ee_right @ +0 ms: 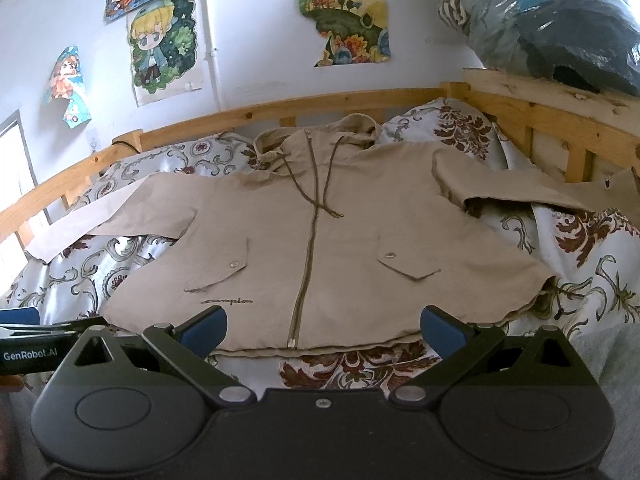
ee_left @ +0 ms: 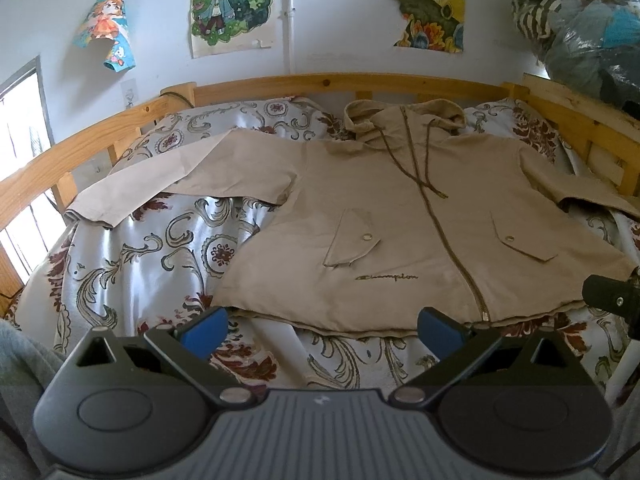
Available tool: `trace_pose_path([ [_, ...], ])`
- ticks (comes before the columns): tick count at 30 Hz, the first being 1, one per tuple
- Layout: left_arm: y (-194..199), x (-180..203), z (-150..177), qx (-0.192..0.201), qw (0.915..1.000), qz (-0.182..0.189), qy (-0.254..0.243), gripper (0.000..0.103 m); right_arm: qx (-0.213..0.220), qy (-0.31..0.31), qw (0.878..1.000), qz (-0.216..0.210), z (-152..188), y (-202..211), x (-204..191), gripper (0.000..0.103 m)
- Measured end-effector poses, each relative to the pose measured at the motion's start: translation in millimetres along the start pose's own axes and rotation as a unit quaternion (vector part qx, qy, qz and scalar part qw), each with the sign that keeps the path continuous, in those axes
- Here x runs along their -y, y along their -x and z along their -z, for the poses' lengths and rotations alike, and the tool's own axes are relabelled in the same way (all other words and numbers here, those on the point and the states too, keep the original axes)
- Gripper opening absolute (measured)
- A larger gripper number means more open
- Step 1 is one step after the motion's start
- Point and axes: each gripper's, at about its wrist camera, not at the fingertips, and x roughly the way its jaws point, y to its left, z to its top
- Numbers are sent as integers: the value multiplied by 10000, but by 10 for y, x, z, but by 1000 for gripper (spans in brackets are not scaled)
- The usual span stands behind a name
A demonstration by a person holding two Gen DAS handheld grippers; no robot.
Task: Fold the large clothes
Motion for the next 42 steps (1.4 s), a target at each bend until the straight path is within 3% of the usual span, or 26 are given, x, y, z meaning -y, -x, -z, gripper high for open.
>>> trace_pose_path([
  [13, -22, -1, 0, -71, 9999, -102, 25, 102, -163, -68, 9998, 3, -15, -25, 21, 102],
  [21, -38, 15, -17, -51, 9999, -137, -16, 102, -565, -486, 9968, -297, -148, -78, 147, 102],
  [23, -65, -7, -75, -170, 9998, -28, 66, 102, -705, -508, 9958, -287, -208, -102, 173, 102],
  [26, -111, -66, -264, -491, 9961, 650, 338, 102, -876, -391, 9951, -252, -367, -123, 260, 102],
  [29, -126, 30, -543, -437, 9917, 1206, 59, 102, -869, -338, 9955, -176, -685, -98, 513, 102],
  [34, -320, 362, -956, 21, 9892, 1269, -739, 102, -539, 74, 9985, -8, -1207, 6, 1081, 102],
  [36, -466, 431, -1031, 94, 9896, 1217, -763, 102, -270, 343, 9984, 359, -1264, 6, 1319, 102],
  [38, -650, 424, -1073, -76, 9892, 1352, -558, 102, -91, 410, 9959, 807, -1232, -32, 1601, 102],
  [40, -842, 384, -1074, -410, 9866, 1558, -240, 102, 45, -12, 9957, 926, -1131, -85, 1933, 102],
  [42, -1004, 308, -1049, -698, 9847, 1594, -78, 102, 127, -861, 9932, 772, -993, -154, 2338, 100],
])
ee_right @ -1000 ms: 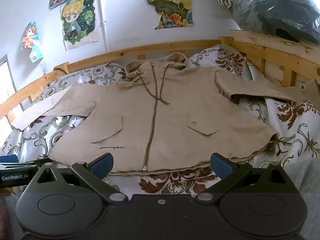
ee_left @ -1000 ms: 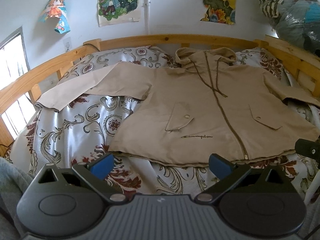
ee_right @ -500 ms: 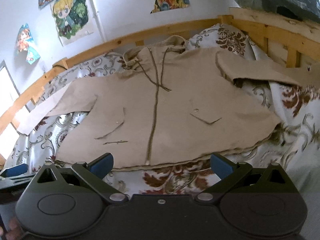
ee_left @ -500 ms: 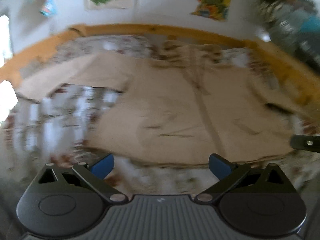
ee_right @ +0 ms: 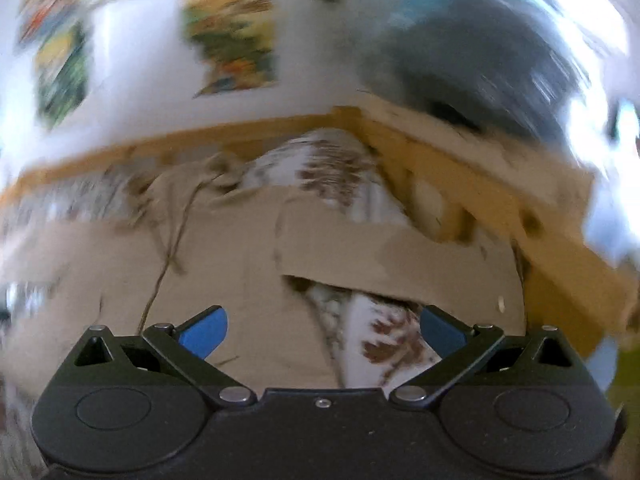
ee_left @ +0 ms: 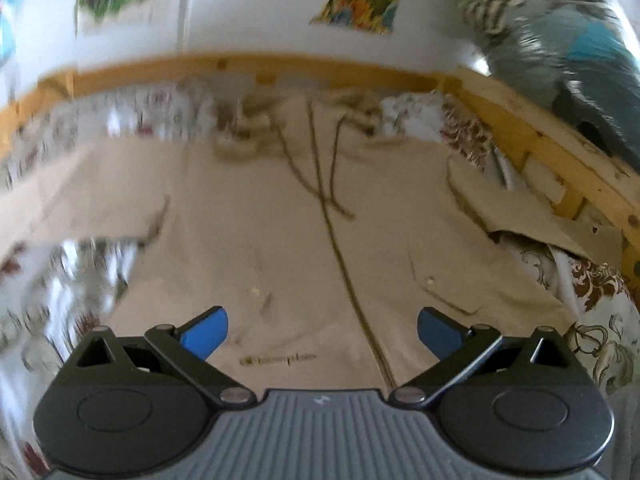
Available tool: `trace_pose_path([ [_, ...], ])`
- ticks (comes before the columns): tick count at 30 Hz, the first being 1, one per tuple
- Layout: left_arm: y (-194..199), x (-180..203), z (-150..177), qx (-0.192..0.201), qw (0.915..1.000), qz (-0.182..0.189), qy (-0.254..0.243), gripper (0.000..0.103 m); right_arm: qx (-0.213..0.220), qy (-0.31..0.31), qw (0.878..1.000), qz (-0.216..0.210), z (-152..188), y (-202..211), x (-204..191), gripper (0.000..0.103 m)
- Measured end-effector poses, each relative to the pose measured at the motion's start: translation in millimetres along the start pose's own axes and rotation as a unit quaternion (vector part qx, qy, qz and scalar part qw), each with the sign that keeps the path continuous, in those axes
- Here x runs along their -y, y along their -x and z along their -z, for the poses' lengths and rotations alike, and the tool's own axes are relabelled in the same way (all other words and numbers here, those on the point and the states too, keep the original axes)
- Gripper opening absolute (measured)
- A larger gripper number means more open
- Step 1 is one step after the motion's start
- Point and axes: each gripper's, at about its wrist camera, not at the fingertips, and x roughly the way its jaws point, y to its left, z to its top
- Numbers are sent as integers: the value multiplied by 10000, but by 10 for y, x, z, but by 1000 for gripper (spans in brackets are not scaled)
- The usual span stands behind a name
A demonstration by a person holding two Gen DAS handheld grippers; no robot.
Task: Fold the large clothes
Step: 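Move the right gripper to the jacket sleeve cuff and grasp it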
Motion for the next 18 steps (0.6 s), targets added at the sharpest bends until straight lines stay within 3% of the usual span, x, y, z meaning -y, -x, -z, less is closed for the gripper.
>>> trace_pose_path([
  [3, -116, -80, 96, 12, 10000, -94, -18, 102, 96, -983, 9951, -80, 128, -168, 433, 92],
  [7, -250, -94, 193, -113, 9992, -355, -115, 102, 500, -1485, 9875, 148, 181, -334, 635, 85],
  [12, -317, 81, 278, -131, 9978, -350, -554, 102, 950, -770, 9809, 1515, 70, -518, 617, 78],
  [18, -324, 197, 305, -380, 9977, -87, -548, 102, 838, 88, 9753, 2041, 25, -857, 661, 58],
])
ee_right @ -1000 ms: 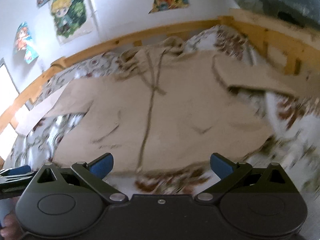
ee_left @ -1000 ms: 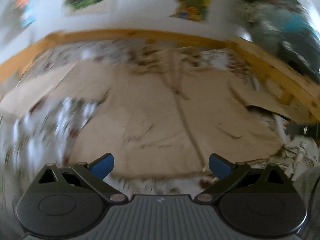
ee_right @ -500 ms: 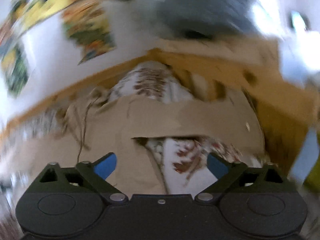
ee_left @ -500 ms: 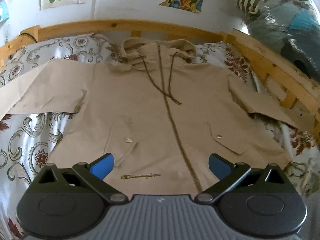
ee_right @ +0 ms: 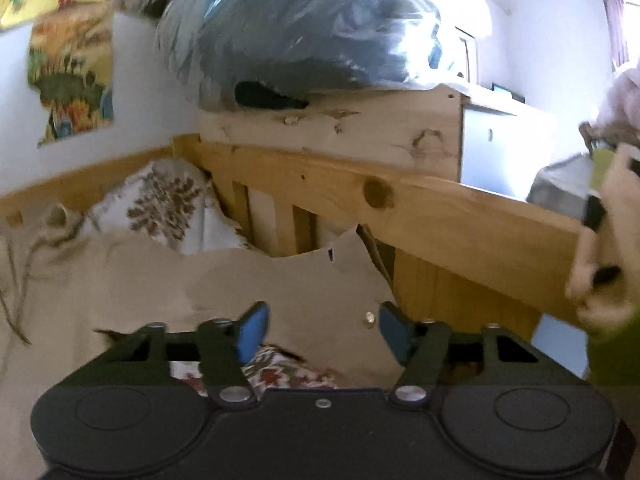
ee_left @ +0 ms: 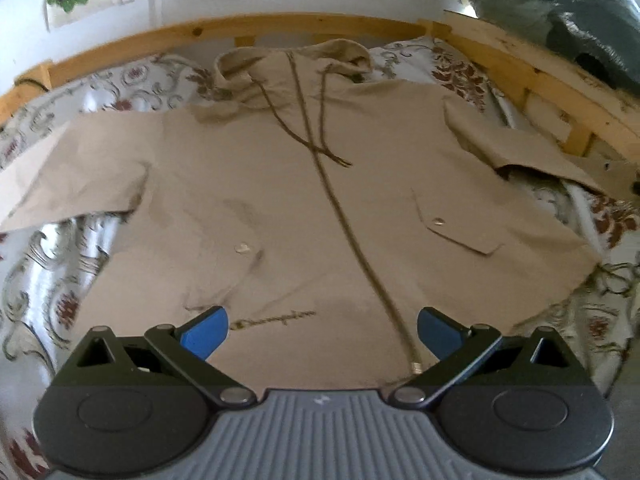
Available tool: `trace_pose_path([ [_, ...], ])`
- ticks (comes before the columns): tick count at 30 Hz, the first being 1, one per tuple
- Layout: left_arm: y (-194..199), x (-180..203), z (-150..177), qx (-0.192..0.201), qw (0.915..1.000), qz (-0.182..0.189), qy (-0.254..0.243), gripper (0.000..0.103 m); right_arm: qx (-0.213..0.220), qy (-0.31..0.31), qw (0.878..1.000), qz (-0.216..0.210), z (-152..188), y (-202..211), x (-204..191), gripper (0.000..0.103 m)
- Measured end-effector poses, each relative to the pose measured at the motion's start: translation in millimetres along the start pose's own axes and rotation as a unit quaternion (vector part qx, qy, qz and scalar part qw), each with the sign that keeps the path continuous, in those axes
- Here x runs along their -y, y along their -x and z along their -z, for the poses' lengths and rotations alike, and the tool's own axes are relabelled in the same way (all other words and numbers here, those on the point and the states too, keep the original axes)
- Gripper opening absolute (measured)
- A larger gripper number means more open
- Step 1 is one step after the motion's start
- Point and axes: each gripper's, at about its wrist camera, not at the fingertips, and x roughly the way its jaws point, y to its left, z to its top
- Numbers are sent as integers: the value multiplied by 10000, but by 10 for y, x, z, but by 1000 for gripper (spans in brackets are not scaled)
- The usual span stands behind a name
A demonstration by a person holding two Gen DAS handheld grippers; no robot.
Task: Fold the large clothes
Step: 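Move the right gripper to the jacket sleeve cuff and grasp it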
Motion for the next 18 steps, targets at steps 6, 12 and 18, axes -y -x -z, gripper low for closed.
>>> trace_pose_path([
  [6, 24, 26, 5, 55, 9999, -35, -83, 102, 275, 1094, 9930, 343, -16, -251, -172, 56],
  [12, -1, 5, 1, 72, 9999, -110, -71, 102, 119, 1387, 9879, 679, -77, -475, -203, 39],
  [18, 37, -40, -34, 173, 9998, -132, 44, 102, -77, 1234, 9884, 879, -146, -661, -183, 0],
])
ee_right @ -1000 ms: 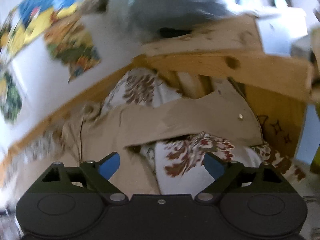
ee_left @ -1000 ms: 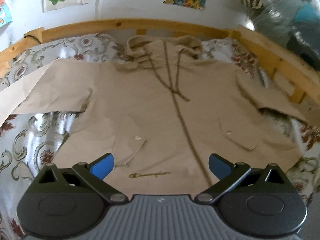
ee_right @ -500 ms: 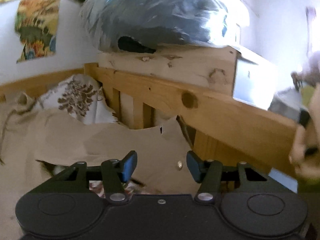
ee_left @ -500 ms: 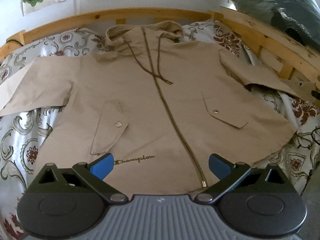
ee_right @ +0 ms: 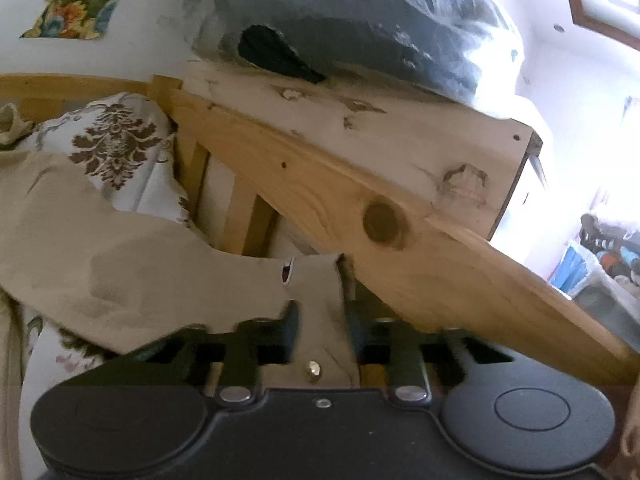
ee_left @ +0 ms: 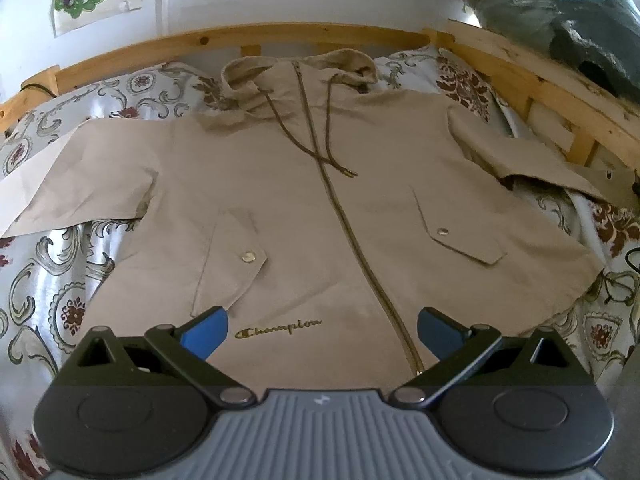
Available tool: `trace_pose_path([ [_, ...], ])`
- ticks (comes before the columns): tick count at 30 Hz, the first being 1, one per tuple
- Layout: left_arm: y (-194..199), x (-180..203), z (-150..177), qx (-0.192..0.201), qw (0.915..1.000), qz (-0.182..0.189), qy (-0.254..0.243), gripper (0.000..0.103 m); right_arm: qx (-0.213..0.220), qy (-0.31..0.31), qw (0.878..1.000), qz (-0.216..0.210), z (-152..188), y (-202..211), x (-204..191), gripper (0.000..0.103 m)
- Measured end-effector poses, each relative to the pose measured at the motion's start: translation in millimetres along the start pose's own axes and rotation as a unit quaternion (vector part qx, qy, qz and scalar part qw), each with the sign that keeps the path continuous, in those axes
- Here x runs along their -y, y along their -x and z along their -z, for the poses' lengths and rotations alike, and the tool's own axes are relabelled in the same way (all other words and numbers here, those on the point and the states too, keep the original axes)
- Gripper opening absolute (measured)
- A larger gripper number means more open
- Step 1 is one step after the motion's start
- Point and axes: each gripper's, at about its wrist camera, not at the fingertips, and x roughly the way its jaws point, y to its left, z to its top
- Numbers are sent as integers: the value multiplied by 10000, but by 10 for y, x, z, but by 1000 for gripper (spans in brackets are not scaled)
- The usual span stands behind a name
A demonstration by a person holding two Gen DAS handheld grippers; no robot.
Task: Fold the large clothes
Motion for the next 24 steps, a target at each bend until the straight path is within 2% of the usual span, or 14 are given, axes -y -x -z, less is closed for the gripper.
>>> trace_pose_path([
  [3, 60, -54, -34, 50, 9998, 0, 182, 102, 84, -120, 9999, -83, -82, 105, 23, 0],
  [5, 120, -109, -58, 114, 9994, 30, 330, 102, 276, 46, 9995, -176, -204, 271, -17, 0],
  [10, 270, -259, -72, 390, 9974, 173, 578, 102, 899, 286, 9940, -547, -828, 820, -164, 0],
  [11, 294, -295, -62, 456, 9968, 226, 614, 102, 876, 281, 9935, -672, -942, 884, -186, 0],
  [13, 315, -343, -35, 553, 9962, 249, 619, 102, 497, 294, 9943, -899, -1138, 939, -251, 0],
  [15, 307, -370, 1, 612, 9964, 210, 548, 102, 290, 80, 9946, -994, -1158, 929, -227, 10],
  [17, 262, -366, 23, 558, 9971, 142, 503, 102, 294, -68, 9944, -1015, -1044, 901, -168, 31],
  [18, 233, -365, 22, 495, 9974, 144, 512, 102, 307, -43, 9949, -956, -952, 893, -142, 35],
  [20, 182, -356, 25, 372, 9976, 217, 544, 102, 268, 108, 9967, -762, -713, 837, -134, 52],
  [22, 134, -347, 32, 272, 9978, 255, 545, 102, 200, 194, 9975, -656, -488, 735, -91, 58],
  [24, 86, -327, 53, 210, 9984, 202, 495, 102, 140, 254, 9981, -542, -320, 591, -91, 58],
])
